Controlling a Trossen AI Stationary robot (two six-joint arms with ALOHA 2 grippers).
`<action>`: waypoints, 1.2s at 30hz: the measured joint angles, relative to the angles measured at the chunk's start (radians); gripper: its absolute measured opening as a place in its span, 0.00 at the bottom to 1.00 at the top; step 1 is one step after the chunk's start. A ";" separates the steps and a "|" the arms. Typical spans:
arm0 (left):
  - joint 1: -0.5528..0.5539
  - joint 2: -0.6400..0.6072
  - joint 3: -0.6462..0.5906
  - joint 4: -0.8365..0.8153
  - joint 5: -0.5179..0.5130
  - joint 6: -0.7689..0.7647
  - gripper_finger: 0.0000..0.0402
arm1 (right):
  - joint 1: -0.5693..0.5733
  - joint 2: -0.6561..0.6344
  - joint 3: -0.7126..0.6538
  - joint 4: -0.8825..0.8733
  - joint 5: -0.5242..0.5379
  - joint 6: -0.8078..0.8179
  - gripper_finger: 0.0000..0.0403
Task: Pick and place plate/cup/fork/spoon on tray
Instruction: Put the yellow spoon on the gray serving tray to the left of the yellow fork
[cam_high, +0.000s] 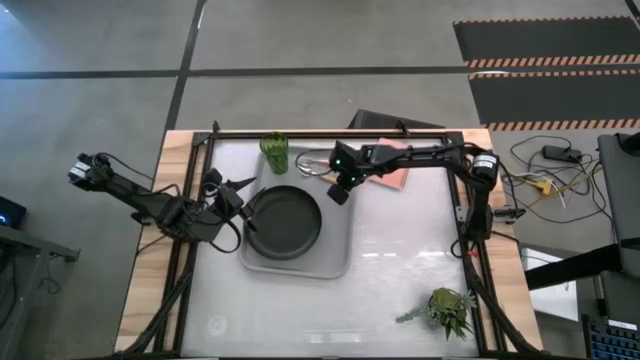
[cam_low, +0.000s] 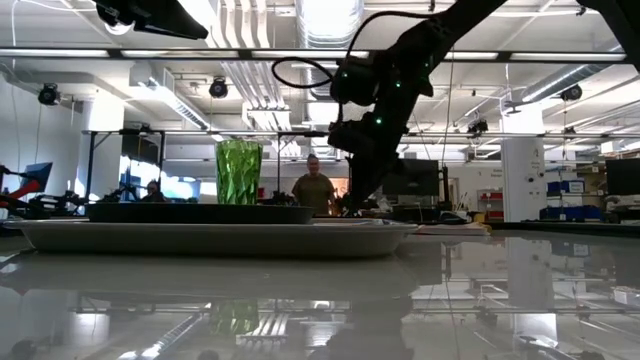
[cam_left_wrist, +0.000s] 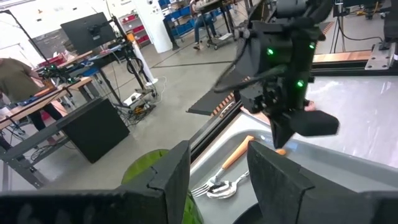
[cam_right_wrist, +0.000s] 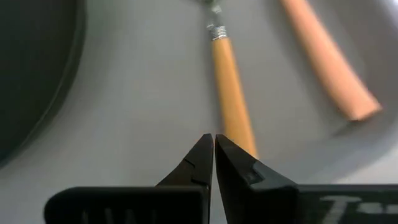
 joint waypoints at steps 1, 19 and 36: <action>0.000 0.000 0.000 0.000 0.000 0.000 0.35 | 0.006 0.006 0.000 0.010 0.000 -0.005 0.02; 0.000 0.000 0.000 -0.001 0.000 0.000 0.35 | 0.014 0.107 -0.002 0.056 0.109 -0.014 0.02; 0.000 0.000 0.000 -0.001 0.000 0.000 0.35 | 0.010 0.079 -0.005 0.053 0.142 -0.012 0.02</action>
